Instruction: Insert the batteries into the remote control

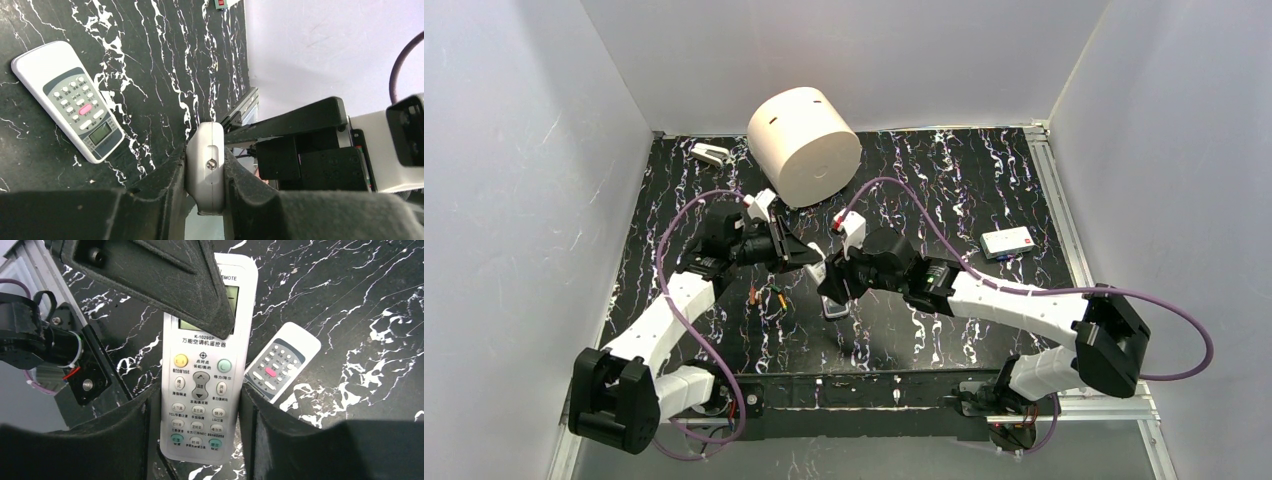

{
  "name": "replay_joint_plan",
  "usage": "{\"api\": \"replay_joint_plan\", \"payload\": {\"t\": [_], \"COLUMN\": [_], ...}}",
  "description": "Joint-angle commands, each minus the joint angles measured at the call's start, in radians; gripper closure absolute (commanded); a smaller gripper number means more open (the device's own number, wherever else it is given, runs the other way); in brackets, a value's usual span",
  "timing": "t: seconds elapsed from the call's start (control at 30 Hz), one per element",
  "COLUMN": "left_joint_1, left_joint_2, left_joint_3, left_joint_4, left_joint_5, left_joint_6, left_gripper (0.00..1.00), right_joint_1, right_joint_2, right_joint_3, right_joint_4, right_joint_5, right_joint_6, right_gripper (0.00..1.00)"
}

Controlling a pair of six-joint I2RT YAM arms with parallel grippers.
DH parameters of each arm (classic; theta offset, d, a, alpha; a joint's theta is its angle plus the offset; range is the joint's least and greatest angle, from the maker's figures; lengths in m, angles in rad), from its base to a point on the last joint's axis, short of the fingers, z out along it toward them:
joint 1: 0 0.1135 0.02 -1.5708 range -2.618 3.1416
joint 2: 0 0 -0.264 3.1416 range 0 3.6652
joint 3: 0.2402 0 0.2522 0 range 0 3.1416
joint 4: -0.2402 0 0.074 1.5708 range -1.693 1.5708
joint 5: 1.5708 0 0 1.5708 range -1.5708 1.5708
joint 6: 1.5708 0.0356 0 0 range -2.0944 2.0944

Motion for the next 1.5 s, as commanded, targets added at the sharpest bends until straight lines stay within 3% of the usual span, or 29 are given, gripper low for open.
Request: {"api": "replay_joint_plan", "payload": {"t": [0.0,0.07,0.1,0.2,0.33,0.53,0.73,0.9,1.0,1.07,1.2,1.27,1.3,1.47], "left_joint_1": [-0.008,-0.006,-0.005,-0.006,-0.006,-0.006,-0.005,-0.008,-0.009,-0.008,-0.008,-0.009,-0.009,-0.007], "left_joint_2": [-0.04,-0.054,-0.051,-0.005,0.039,0.021,-0.049,-0.086,-0.105,-0.113,-0.117,-0.112,-0.111,-0.105], "left_joint_3": [0.092,0.141,0.189,0.332,0.424,0.48,0.422,0.422,0.419,0.415,0.404,0.414,0.42,0.468], "left_joint_4": [-0.037,-0.07,-0.106,-0.197,-0.169,-0.213,0.026,0.037,0.036,0.03,-0.067,-0.135,-0.18,-0.356], "left_joint_5": [0.104,0.118,0.141,0.291,0.527,0.594,0.53,0.493,0.498,0.485,0.405,0.335,0.278,0.05], "left_joint_6": [0.153,0.262,0.329,0.495,0.54,0.605,0.43,0.413,0.414,0.414,0.449,0.443,0.422,0.262], "left_gripper": [1.0,1.0,1.0,1.0,1.0,1.0,1.0,1.0,1.0,1.0,0.78,0.37,0.23,0.02], "right_joint_1": [0.001,-0.023,-0.039,-0.12,-0.211,-0.22,-0.214,-0.189,-0.185,-0.184,-0.183,-0.18,-0.179,-0.103], "right_joint_2": [-0.016,-0.058,-0.09,-0.179,-0.221,-0.21,-0.187,-0.142,-0.127,-0.127,-0.131,-0.135,-0.136,-0.124], "right_joint_3": [0.032,0.014,-0.008,-0.07,-0.096,-0.08,-0.047,-0.017,0.006,0.012,0.025,0.053,0.07,0.154], "right_joint_4": [0.027,0.03,0.051,0.155,0.253,0.411,0.449,0.491,0.506,0.507,0.428,0.318,0.251,-0.063], "right_joint_5": [-0.061,-0.094,-0.116,-0.297,-0.511,-0.738,-0.788,-0.78,-0.767,-0.75,-0.704,-0.642,-0.61,-0.304], "right_joint_6": [0.016,0.039,0.052,0.097,0.187,0.303,0.323,0.338,0.342,0.339,0.283,0.185,0.131,-0.188], "right_gripper": [0.29,0.08,0.02,0.01,0.02,0.18,0.31,0.4,0.54,0.7,0.88,0.93,0.94,0.99]}}
